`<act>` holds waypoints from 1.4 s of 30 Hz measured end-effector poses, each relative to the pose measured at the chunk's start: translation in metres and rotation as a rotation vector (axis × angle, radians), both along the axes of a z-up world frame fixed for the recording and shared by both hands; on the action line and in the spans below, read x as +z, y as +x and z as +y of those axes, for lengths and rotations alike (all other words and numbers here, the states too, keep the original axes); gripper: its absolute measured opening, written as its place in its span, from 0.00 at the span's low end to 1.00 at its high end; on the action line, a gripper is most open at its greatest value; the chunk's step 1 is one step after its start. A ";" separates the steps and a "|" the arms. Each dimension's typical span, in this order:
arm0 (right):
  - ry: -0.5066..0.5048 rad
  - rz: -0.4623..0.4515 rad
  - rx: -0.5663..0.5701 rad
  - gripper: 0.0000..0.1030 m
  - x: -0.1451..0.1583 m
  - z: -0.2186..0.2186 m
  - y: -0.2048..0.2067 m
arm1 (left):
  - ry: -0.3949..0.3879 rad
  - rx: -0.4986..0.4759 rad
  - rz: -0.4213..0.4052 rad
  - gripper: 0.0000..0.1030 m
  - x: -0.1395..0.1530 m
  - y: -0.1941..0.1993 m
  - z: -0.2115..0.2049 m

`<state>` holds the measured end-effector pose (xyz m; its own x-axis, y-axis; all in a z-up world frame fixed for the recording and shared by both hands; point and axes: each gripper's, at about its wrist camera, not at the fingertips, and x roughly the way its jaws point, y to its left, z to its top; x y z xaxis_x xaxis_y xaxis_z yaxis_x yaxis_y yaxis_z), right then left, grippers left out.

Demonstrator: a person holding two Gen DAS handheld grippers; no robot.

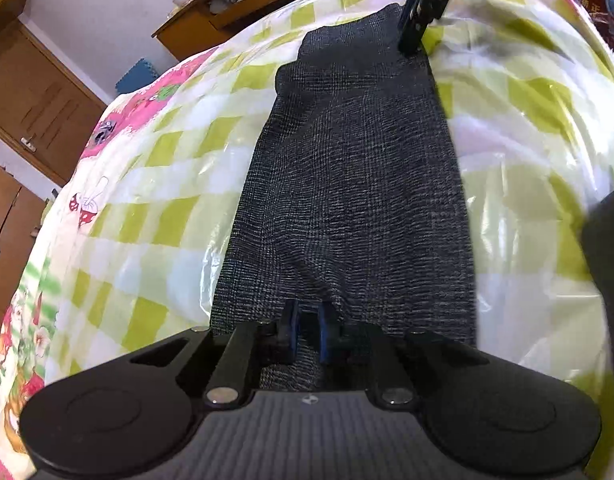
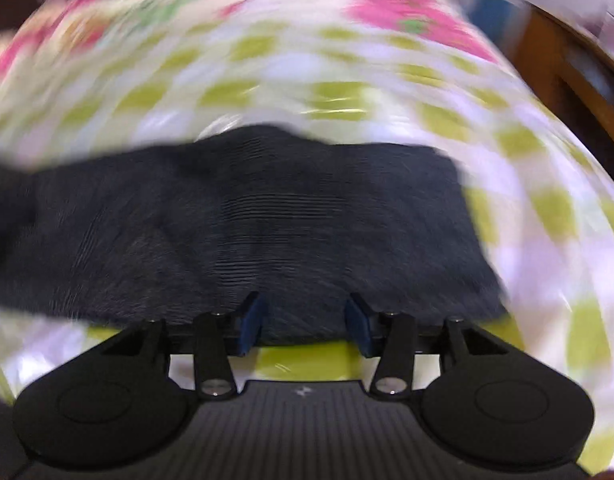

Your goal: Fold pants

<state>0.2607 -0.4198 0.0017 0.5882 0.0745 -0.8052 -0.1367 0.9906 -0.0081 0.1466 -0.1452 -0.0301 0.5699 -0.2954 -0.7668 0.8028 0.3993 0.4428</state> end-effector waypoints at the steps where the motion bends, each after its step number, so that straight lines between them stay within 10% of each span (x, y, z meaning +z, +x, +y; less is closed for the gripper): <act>1: 0.032 -0.015 -0.040 0.46 0.003 -0.008 -0.005 | -0.008 0.013 0.009 0.23 0.003 0.001 0.000; 19: 0.707 -0.163 -0.596 0.58 -0.033 -0.105 -0.016 | 0.042 0.089 -0.038 0.22 -0.009 -0.018 -0.014; 24: 0.731 -0.167 -0.606 0.61 -0.048 -0.101 -0.003 | 0.007 0.121 -0.032 0.22 -0.008 -0.017 -0.012; 26: 0.752 -0.188 -0.618 0.50 -0.050 -0.100 0.000 | -0.001 0.131 -0.034 0.22 -0.007 -0.018 -0.011; 28: 0.839 -0.195 -0.650 0.08 -0.055 -0.103 0.001 | -0.005 0.140 -0.037 0.23 -0.008 -0.019 -0.011; 33: 0.998 -0.366 -0.633 0.07 -0.027 -0.114 -0.033 | -0.009 0.142 -0.066 0.23 -0.006 -0.022 -0.016; 36: 0.924 -0.456 -0.624 0.07 -0.009 -0.116 -0.067 | -0.053 0.150 -0.063 0.23 -0.005 -0.025 -0.022; 42: 0.966 -0.279 -0.752 0.11 -0.067 -0.136 -0.079 | -0.004 0.127 -0.127 0.22 -0.019 -0.035 -0.033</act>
<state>0.1818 -0.5558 -0.0653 0.8824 0.1363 -0.4503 0.3533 0.4400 0.8256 0.1115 -0.1778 -0.0496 0.6950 -0.2178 -0.6852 0.6835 0.4960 0.5356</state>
